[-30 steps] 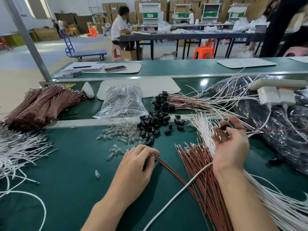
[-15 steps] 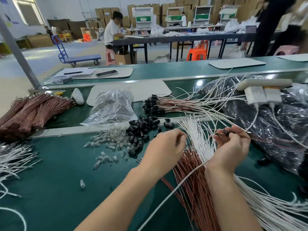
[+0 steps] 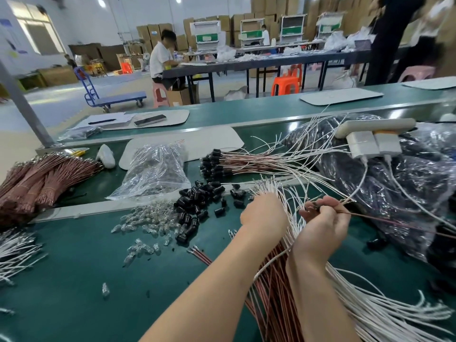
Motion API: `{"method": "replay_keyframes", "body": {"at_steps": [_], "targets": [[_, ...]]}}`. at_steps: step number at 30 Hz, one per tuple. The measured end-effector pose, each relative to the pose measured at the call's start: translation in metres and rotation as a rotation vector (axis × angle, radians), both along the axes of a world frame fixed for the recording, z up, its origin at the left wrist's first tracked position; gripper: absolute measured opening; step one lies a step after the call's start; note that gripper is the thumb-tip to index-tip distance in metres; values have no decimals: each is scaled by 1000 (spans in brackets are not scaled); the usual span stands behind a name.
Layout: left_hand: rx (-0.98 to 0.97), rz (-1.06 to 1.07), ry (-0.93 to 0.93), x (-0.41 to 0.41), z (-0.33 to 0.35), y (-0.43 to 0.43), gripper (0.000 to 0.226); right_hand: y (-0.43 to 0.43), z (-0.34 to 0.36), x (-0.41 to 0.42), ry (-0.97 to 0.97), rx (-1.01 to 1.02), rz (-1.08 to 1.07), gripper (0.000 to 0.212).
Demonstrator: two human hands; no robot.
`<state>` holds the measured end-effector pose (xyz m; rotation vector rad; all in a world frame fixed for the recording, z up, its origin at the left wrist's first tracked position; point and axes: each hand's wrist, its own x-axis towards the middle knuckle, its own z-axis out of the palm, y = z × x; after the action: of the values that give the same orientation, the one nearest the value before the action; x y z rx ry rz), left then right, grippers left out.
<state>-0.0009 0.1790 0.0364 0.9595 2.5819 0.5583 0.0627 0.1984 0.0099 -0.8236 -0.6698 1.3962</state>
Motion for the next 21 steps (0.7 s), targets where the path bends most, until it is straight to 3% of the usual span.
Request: {"method": "replay_keyframes", "body": {"at_steps": [8,14,17,21], "targets": [[287,-4,-298,-11,9,-8,36,-5,0,0,-55,2,10,27],[626,93,-389,-15,36,-18,19,-12,4,0,-91,131,33,22],[870,170,-418,-25,59,-35,17,-20,6,1,-121,224,59,22],[1344,387,-452,-53,84,-83,19,-33,10,1,-119,347,165,20]]}}
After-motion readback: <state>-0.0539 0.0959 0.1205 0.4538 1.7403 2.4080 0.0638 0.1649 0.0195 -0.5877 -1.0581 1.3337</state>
